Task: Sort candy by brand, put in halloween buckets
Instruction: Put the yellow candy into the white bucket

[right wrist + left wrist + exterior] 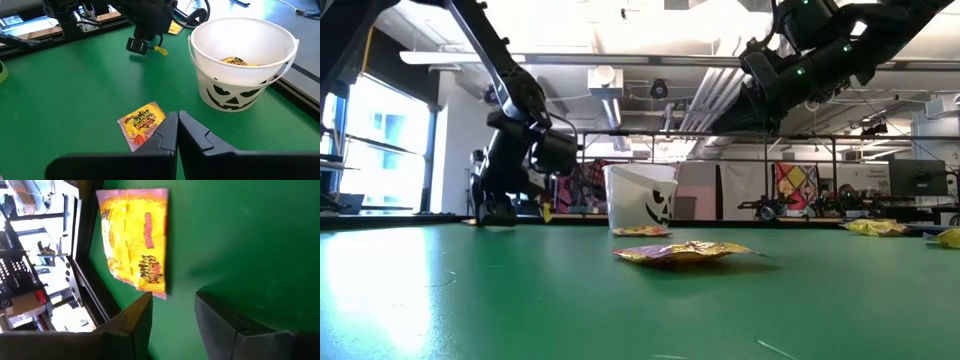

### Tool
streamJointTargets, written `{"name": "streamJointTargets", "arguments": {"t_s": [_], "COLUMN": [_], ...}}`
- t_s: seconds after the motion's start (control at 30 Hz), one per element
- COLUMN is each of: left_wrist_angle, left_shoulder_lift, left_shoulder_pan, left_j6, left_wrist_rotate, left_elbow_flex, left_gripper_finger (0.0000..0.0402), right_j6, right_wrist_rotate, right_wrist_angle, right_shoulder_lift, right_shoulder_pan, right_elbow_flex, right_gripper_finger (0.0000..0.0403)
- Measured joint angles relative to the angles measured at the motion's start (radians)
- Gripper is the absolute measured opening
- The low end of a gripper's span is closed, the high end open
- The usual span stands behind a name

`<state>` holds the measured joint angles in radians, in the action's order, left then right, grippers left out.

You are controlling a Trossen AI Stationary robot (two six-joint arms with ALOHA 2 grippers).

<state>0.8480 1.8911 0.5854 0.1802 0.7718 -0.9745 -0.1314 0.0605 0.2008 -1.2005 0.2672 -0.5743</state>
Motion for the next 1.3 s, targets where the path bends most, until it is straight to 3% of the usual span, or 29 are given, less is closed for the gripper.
{"name": "streamJointTargets", "arguments": {"t_s": [0.47,0.8,1.3], "left_wrist_angle": [-0.059,-0.102,-0.103], "left_shoulder_lift": [0.001,0.001,0.005], "left_shoulder_pan": [0.106,0.125,0.16], "left_j6": [-0.066,-0.199,-0.331], "left_wrist_rotate": [-0.002,-0.004,-0.041], "left_elbow_flex": [0.002,0.003,0.003], "left_gripper_finger": [0.014,0.0135,0.0004], "right_j6": [-0.003,-0.003,-0.01], "right_wrist_rotate": [0.0,0.0,-0.008], "right_wrist_angle": [0.001,0.002,0.008], "right_shoulder_lift": [0.0,-0.001,-0.001], "right_shoulder_pan": [0.0,0.0,0.0], "right_elbow_flex": [0.0,0.0,0.0], "right_gripper_finger": [0.0,0.0,0.0]}}
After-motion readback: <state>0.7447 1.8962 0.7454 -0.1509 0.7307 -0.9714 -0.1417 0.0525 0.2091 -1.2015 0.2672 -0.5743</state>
